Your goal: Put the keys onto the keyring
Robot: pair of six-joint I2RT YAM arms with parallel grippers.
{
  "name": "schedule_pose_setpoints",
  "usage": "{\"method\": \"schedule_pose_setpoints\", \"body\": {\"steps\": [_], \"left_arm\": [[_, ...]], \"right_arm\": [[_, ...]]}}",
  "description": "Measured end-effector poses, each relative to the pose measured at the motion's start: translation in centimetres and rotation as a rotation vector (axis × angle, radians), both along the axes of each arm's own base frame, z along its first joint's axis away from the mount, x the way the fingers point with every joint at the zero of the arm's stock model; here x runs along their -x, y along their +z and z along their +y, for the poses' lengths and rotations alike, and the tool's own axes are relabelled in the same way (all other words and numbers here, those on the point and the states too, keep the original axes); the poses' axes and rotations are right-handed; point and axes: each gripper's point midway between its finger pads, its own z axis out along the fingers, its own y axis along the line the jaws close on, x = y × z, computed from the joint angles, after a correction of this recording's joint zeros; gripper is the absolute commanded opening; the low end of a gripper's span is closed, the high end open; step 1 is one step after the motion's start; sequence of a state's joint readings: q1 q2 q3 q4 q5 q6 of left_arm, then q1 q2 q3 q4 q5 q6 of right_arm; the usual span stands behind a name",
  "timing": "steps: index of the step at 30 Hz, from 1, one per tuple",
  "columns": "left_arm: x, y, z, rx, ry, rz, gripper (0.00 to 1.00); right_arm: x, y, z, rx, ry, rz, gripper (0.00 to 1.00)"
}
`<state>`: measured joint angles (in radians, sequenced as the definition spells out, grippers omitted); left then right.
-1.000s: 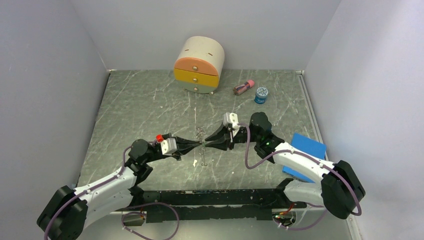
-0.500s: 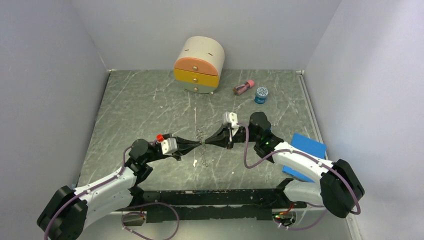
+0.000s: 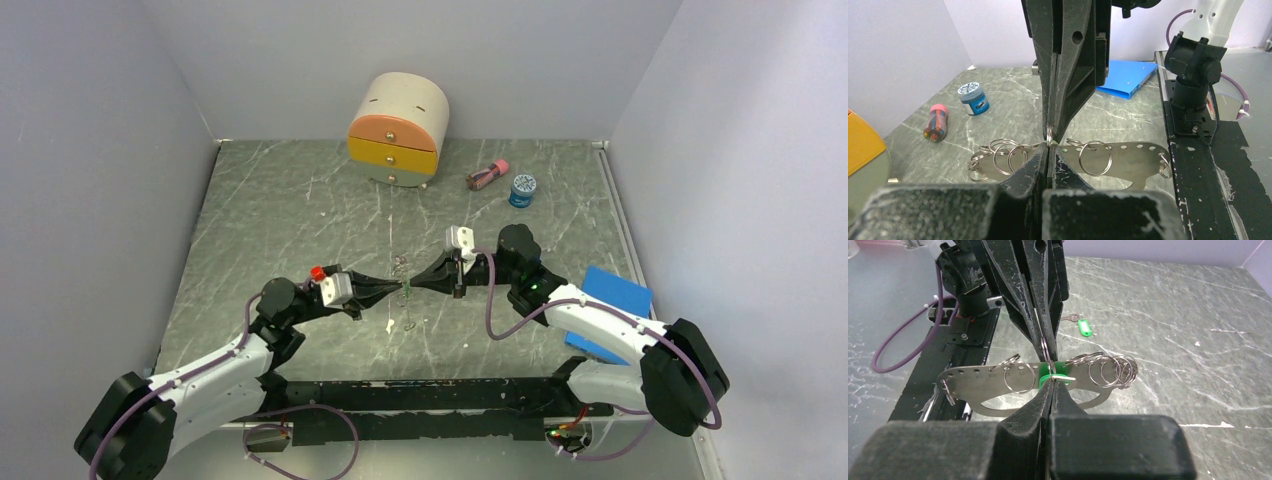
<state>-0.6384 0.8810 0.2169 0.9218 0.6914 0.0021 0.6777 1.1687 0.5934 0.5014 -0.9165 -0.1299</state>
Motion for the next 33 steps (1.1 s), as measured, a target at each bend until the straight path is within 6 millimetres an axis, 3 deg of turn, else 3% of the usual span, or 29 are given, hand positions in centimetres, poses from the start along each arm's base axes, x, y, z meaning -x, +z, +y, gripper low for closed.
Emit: {"method": "schedule_pose_setpoints", "body": {"steps": [12, 13, 15, 17, 20, 24, 28, 33], "left_arm": [[-0.2, -0.3, -0.1, 0.0, 0.003, 0.035, 0.03], [-0.2, -0.4, -0.1, -0.001, 0.003, 0.038, 0.03], [-0.3, -0.5, -0.2, -0.003, 0.003, 0.04, 0.02], [-0.3, -0.6, -0.2, -0.004, 0.002, 0.045, 0.03], [-0.3, -0.6, -0.2, -0.004, 0.002, 0.045, 0.03], [-0.3, -0.7, -0.2, -0.006, 0.002, 0.048, 0.03], [-0.3, -0.7, -0.2, -0.007, 0.002, 0.047, 0.02], [-0.4, -1.1, -0.3, -0.015, 0.003, 0.053, 0.02]], "right_arm": [[0.1, -1.2, -0.2, 0.019, 0.001, -0.021, 0.01], [0.1, -1.3, -0.2, 0.021, 0.001, -0.022, 0.07], [0.1, -1.4, -0.3, 0.026, -0.003, -0.019, 0.34], [-0.1, -1.6, -0.3, 0.035, -0.017, -0.014, 0.49], [-0.5, -1.6, -0.5, 0.035, -0.049, -0.019, 0.58], [-0.2, -0.4, -1.2, 0.001, -0.078, -0.063, 0.55], [0.1, 1.0, -1.1, -0.039, -0.072, -0.094, 0.42], [1.2, 0.8, 0.2, -0.034, -0.024, -0.077, 0.27]]}}
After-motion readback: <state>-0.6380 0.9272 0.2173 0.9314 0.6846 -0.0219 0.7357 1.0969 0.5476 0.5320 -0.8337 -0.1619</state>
